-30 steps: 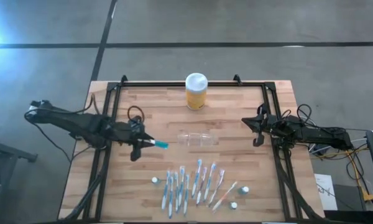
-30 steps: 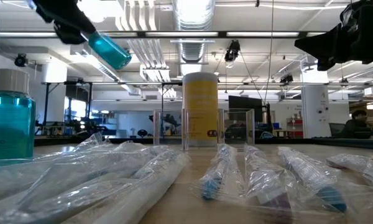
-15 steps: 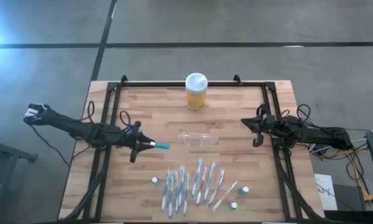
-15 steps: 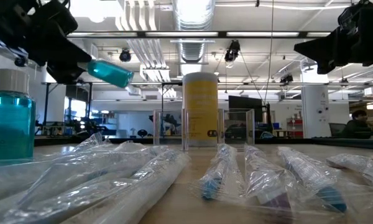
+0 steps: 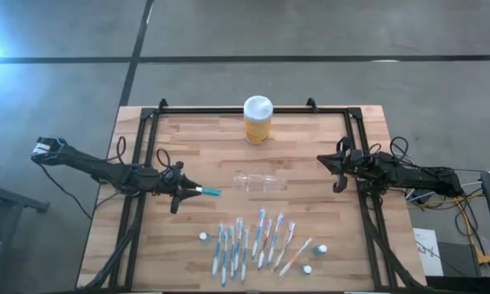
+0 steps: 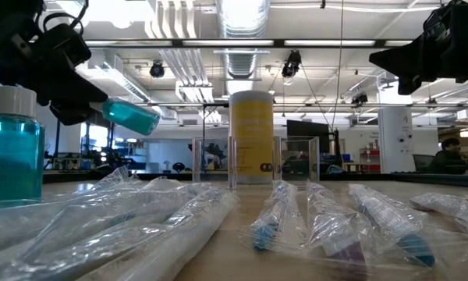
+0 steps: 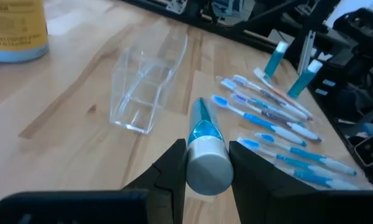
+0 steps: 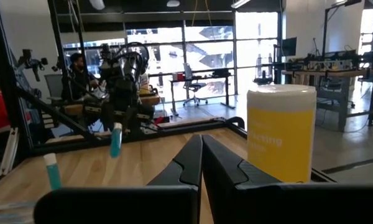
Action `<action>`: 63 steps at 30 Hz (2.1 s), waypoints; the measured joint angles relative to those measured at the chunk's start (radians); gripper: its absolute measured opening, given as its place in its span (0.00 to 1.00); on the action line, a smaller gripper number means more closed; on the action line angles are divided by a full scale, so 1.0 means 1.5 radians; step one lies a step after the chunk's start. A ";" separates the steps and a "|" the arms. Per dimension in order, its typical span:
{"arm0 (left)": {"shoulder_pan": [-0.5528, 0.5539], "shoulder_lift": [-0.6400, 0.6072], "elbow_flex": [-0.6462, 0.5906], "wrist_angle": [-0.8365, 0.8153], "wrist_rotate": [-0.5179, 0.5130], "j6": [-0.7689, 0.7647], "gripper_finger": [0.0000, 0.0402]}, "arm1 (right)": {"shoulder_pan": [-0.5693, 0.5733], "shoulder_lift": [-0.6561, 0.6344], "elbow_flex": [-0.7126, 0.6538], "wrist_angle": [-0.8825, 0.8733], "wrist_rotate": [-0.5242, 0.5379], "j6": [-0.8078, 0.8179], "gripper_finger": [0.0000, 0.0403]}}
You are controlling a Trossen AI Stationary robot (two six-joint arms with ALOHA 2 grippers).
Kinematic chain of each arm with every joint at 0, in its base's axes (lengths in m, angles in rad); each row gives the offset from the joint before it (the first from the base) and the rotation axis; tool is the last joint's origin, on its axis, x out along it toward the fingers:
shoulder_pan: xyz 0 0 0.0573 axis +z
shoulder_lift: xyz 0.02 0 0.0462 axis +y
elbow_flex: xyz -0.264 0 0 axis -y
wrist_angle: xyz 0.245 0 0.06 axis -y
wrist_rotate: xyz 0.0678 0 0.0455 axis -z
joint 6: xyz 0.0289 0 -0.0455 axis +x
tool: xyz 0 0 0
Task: Pick & Place toothbrushing station
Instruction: Put the blue mouthwash into the transparent organizer
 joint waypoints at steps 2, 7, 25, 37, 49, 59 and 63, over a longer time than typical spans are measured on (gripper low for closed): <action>0.000 -0.003 -0.007 0.002 0.000 0.001 0.24 | 0.000 0.000 0.000 0.000 0.000 0.000 0.02; 0.000 -0.006 -0.031 0.051 0.015 0.002 0.24 | 0.000 0.000 0.000 0.000 0.000 0.000 0.02; 0.000 0.050 0.267 -0.271 -0.031 -0.012 0.24 | 0.000 0.000 0.000 0.000 -0.002 -0.002 0.02; 0.055 0.371 0.770 -0.624 -0.089 0.090 0.24 | 0.000 0.001 0.000 -0.001 -0.002 -0.003 0.02; 0.121 0.733 1.144 -0.866 0.044 0.201 0.24 | 0.000 0.001 0.000 -0.002 -0.002 -0.021 0.02; 0.143 0.940 1.321 -0.957 0.091 0.293 0.24 | 0.000 0.001 0.000 -0.002 -0.002 -0.020 0.02; 0.151 0.999 1.366 -0.993 0.091 0.313 0.24 | 0.000 0.001 0.000 -0.003 -0.002 -0.020 0.02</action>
